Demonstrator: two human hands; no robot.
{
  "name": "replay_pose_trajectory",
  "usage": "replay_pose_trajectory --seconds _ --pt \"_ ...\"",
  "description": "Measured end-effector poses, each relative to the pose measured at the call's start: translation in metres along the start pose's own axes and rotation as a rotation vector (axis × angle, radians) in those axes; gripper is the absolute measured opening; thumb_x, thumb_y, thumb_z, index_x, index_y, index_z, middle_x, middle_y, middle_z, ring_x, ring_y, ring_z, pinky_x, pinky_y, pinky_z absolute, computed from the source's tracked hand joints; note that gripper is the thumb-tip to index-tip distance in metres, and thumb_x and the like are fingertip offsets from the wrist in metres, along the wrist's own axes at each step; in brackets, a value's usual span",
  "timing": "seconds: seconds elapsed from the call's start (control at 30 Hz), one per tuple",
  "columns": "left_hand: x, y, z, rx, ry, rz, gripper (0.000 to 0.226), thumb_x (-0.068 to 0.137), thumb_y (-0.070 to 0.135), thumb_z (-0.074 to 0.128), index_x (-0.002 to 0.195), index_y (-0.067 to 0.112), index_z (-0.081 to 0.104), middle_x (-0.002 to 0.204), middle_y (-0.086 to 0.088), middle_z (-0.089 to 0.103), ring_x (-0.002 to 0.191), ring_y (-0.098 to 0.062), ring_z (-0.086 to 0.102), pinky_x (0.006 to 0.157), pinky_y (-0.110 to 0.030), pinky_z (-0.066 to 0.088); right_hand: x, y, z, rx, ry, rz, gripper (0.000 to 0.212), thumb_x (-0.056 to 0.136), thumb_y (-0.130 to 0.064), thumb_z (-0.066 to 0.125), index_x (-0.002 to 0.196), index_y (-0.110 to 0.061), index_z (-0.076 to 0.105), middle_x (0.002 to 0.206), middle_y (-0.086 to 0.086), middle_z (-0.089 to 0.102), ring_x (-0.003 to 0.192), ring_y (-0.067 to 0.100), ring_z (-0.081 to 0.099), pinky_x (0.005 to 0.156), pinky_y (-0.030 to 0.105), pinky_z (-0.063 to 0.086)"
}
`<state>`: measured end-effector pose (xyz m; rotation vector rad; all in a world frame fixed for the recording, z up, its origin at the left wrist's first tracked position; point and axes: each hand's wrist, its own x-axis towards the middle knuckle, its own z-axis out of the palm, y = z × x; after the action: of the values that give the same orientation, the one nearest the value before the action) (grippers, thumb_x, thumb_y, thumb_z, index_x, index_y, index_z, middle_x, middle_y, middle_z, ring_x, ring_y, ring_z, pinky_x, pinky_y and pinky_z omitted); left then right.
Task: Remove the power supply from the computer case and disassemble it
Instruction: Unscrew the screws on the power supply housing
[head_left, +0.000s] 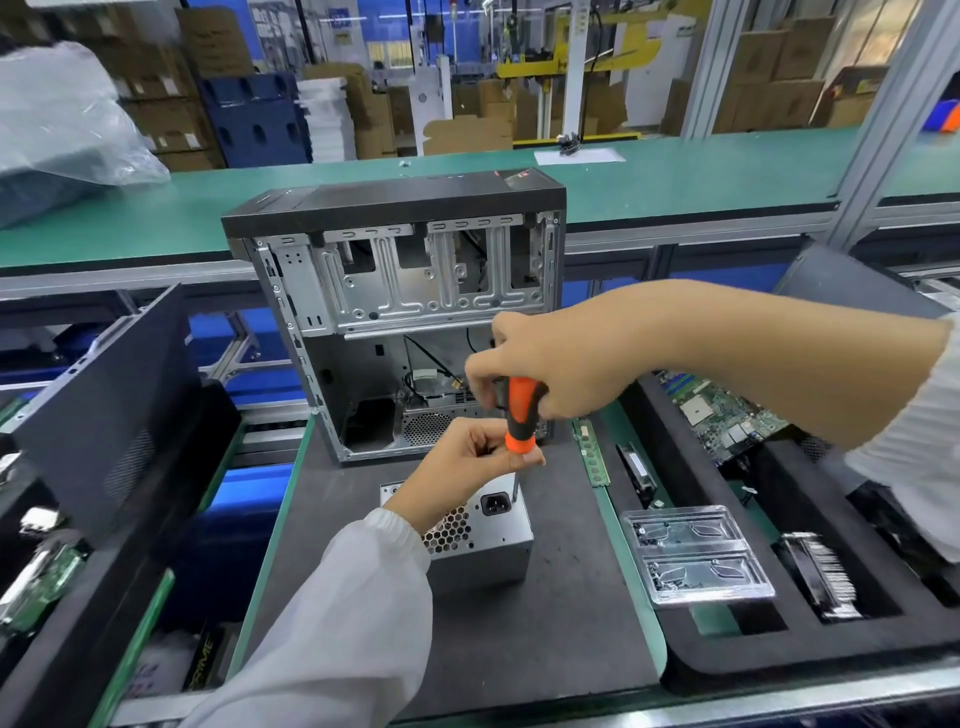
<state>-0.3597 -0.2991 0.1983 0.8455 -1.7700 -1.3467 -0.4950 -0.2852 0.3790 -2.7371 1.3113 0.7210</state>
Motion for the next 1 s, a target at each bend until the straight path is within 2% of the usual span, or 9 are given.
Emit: replay_pose_trajectory --seconds 0.1,0.2,0.3,0.47,0.63,0.7,0.77,0.87,1.0 --pt "0.001 0.000 0.000 0.002 0.030 -0.006 0.012 0.089 0.007 0.069 0.080 0.014 0.071 0.062 0.018 0.062 0.054 0.008 0.049 0.054 -0.003 0.035 0.000 0.003 -0.001 0.123 0.002 0.022 0.054 0.079 -0.054 0.067 0.122 -0.034 0.040 0.101 0.001 0.049 0.076 0.023 0.066 0.067 0.034 0.054" --pt "0.003 0.000 -0.001 0.015 0.032 -0.001 0.015 0.090 0.007 0.068 0.085 0.022 0.070 0.070 0.017 0.067 0.059 0.009 0.055 0.056 -0.002 0.038 0.002 -0.004 0.006 0.156 0.140 0.153 0.061 0.076 -0.076 0.051 0.092 -0.017 0.048 0.060 0.001 0.053 0.045 0.020 0.064 0.049 0.029 0.052" --pt "0.004 0.002 -0.002 0.043 0.001 -0.019 0.009 0.091 0.009 0.067 0.084 0.011 0.071 0.065 0.018 0.065 0.055 0.008 0.053 0.055 -0.001 0.038 0.011 -0.008 0.013 -0.001 0.343 0.157 0.056 0.087 -0.070 0.040 0.069 -0.016 0.042 0.058 0.002 0.044 0.041 0.014 0.048 0.041 0.025 0.033" --pt "0.006 0.005 -0.005 0.008 -0.020 -0.014 0.024 0.089 0.010 0.070 0.073 -0.005 0.061 0.056 0.003 0.027 0.049 -0.002 0.027 0.053 -0.004 0.033 0.012 0.006 0.002 0.108 0.072 0.011 0.025 0.091 -0.016 0.051 0.114 -0.026 0.049 0.097 0.004 0.053 0.080 0.027 0.066 0.068 0.039 0.054" --pt "0.009 0.005 -0.006 0.045 -0.034 -0.007 0.018 0.088 0.007 0.071 0.081 -0.004 0.059 0.053 0.010 0.030 0.050 -0.001 0.029 0.057 -0.003 0.033 0.007 0.007 0.000 0.287 0.052 0.089 0.056 0.079 -0.060 0.064 0.115 -0.023 0.044 0.073 0.000 0.059 0.056 0.018 0.068 0.055 0.030 0.055" --pt "0.010 0.005 -0.005 0.028 -0.045 -0.002 0.026 0.088 0.006 0.072 0.084 0.032 0.069 0.052 0.012 0.033 0.050 -0.002 0.029 0.056 -0.003 0.033 0.010 0.001 0.006 0.191 0.137 0.211 0.065 0.079 -0.073 0.050 0.092 -0.010 0.049 0.063 0.005 0.061 0.042 0.019 0.065 0.044 0.024 0.046" --pt "0.011 0.005 -0.005 0.028 -0.068 -0.031 0.032 0.087 0.010 0.073 0.063 0.029 0.062 0.055 0.004 0.025 0.050 -0.005 0.023 0.054 -0.005 0.031 0.015 0.000 0.012 0.061 0.213 0.224 0.057 0.089 -0.064 0.044 0.070 -0.010 0.046 0.053 0.007 0.056 0.046 0.023 0.062 0.045 0.026 0.045" --pt "0.010 0.005 -0.005 0.025 -0.053 -0.032 0.026 0.087 0.011 0.073 0.068 0.001 0.058 0.060 -0.011 0.020 0.054 -0.009 0.021 0.053 -0.009 0.028 0.014 0.004 0.010 -0.007 0.128 0.082 0.017 0.095 -0.034 0.051 0.095 -0.017 0.054 0.084 0.002 0.055 0.072 0.021 0.058 0.056 0.031 0.044" --pt "0.011 0.003 -0.006 0.033 -0.032 -0.022 0.032 0.088 0.010 0.072 0.064 0.005 0.052 0.058 -0.017 0.026 0.053 -0.006 0.025 0.053 -0.009 0.028 0.008 0.009 0.003 0.120 0.022 0.042 0.055 0.080 -0.054 0.067 0.124 -0.034 0.040 0.098 -0.004 0.043 0.081 0.021 0.062 0.059 0.029 0.045"
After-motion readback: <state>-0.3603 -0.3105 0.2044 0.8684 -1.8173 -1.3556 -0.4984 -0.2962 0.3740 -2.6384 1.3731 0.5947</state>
